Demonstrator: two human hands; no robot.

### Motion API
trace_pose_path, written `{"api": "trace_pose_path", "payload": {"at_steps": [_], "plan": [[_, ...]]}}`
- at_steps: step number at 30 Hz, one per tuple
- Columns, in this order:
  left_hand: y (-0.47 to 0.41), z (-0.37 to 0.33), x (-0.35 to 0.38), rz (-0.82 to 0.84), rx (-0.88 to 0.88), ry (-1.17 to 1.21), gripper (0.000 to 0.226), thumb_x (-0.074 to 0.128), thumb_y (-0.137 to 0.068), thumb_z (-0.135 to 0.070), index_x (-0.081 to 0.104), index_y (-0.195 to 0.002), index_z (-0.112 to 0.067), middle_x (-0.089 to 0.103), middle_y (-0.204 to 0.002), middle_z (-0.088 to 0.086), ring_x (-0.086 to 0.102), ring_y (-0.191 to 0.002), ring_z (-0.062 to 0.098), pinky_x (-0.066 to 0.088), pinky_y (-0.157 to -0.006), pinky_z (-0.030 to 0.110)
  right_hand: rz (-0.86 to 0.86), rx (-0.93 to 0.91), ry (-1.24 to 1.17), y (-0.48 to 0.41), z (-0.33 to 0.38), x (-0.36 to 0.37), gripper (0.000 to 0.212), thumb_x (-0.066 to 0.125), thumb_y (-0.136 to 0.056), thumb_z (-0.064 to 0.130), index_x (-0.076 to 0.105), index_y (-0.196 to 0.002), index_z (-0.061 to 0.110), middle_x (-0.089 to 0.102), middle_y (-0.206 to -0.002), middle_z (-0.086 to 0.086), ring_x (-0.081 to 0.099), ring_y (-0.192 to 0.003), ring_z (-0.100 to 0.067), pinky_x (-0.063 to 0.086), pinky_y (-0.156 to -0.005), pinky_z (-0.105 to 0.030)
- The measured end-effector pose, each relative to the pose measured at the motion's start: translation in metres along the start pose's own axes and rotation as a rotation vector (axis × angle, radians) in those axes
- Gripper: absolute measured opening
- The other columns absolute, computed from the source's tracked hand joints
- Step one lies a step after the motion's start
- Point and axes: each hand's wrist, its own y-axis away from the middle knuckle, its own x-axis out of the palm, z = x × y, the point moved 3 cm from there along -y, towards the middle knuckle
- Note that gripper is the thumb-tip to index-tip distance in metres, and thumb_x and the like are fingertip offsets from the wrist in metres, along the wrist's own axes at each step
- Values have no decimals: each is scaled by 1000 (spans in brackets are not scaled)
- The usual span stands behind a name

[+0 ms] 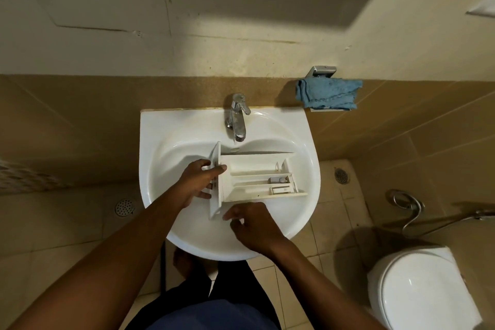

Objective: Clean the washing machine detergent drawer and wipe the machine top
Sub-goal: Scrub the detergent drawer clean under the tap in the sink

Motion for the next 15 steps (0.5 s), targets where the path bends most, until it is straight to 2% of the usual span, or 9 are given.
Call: {"api": "trace_pose_path", "payload": {"at_steps": [1,3,4,6,8,10,13,15], "plan": [[-1,1,0,-7,-4,14,64,80,-86,-45,55,-139,-19,72,-111,11,73,-98,31,64,-73,45,-28,-5,-19,-3,-1,-8,24,61,-93,7,82,-102,14,78,-109,-1,71,-99,-13,51,-95,-23],[-3,4,-1,-7,-14,39,65,81,-86,-44,54,-140,-19,73,-110,13,73,-98,33,65,-75,47,-187,151,-263,-21,-12,-36,24,61,-91,3,83,-89,11,80,-90,-7,75,-84,-19,59,-87,-36],[-3,7,-2,-4,-21,50,66,81,-85,-45,54,-140,-19,73,-110,13,74,-98,33,65,-76,47,-284,256,-369,-34,-21,-51,24,61,-89,6,82,-81,14,79,-81,-6,75,-77,-21,62,-83,-42],[-4,9,-1,2,-31,61,65,81,-85,-46,55,-138,-19,73,-110,13,74,-97,33,64,-78,48,-412,340,-446,-69,-27,-77,25,61,-86,13,80,-71,18,77,-71,-2,75,-73,-23,63,-80,-44],[-7,9,1,-3,-34,68,63,81,-86,-45,56,-139,-20,73,-111,14,74,-96,34,64,-79,48,-366,341,-608,-107,-21,-88,30,60,-89,0,79,-72,15,76,-76,-10,72,-75,-31,62,-82,-43],[-9,10,2,-20,-36,75,62,80,-87,-44,57,-139,-20,73,-111,14,74,-96,34,64,-77,46,-231,343,-767,-134,-12,-86,21,57,-91,-13,75,-88,-2,74,-87,-24,69,-80,-36,61,-86,-44],[-12,10,2,-23,-39,80,60,80,-88,-41,57,-140,-20,71,-113,14,72,-96,34,64,-69,41,-31,354,-849,-152,-7,-71,22,56,-92,-12,69,-110,-12,75,-107,-27,75,-95,-36,59,-96,-46],[-13,11,2,-15,-47,85,60,79,-89,-40,56,-141,-21,70,-115,13,71,-97,33,63,-67,41,23,362,-955,-157,-8,-61,24,51,-91,-11,69,-108,-10,76,-102,-24,76,-91,-32,59,-94,-44]]}}
